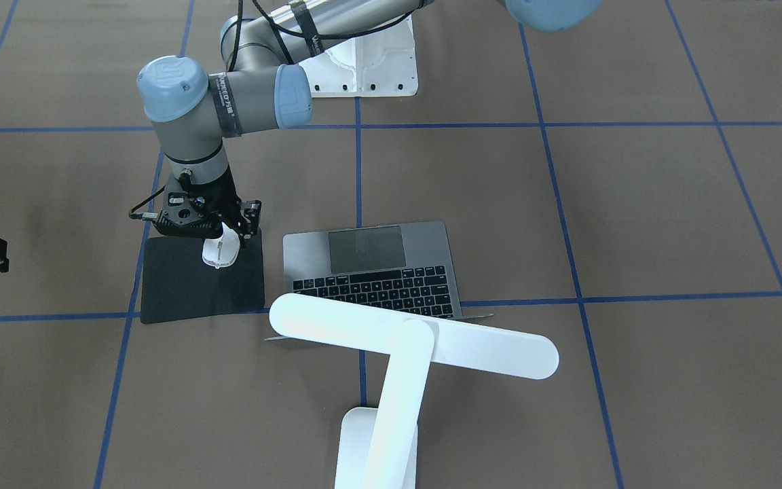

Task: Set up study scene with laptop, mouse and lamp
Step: 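Move the white mouse over the mouse pad with the left gripper, then lower the white mouse onto the mouse pad and open the left gripper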

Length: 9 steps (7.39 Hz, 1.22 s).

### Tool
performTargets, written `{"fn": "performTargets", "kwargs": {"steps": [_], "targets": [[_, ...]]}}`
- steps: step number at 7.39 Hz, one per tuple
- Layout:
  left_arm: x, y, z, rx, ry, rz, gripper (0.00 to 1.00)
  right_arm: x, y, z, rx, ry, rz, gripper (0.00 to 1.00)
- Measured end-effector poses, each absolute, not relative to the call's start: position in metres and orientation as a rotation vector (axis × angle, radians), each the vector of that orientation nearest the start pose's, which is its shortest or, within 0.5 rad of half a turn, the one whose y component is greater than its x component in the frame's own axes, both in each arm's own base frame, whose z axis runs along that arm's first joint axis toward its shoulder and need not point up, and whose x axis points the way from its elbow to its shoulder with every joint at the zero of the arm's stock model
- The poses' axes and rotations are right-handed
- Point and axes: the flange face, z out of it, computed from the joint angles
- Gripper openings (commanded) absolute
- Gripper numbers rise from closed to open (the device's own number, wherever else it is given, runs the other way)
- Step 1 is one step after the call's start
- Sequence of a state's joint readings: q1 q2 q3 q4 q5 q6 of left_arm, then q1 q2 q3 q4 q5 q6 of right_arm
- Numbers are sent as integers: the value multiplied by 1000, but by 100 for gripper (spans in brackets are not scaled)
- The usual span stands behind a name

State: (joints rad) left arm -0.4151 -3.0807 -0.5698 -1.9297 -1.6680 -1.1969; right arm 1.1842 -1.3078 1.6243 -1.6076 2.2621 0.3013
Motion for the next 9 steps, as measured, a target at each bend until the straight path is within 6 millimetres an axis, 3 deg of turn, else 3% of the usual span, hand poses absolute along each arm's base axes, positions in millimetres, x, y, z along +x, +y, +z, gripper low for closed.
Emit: {"fn": "performTargets", "kwargs": {"steps": [3,4,6,9], "targets": [[801,-466,-15,285,831,-38,0,-165,-582,496,7,-763,-182,99],[805,-466,-11,281,837,-56,6,-166,-582,497,4,-766,-182,99],[808,-466,-5,266,848,-97,29,-168,-585,498,-1,-767,-182,99],[809,-466,-5,255,858,-126,55,-169,-586,497,-5,-774,-182,99]]}}
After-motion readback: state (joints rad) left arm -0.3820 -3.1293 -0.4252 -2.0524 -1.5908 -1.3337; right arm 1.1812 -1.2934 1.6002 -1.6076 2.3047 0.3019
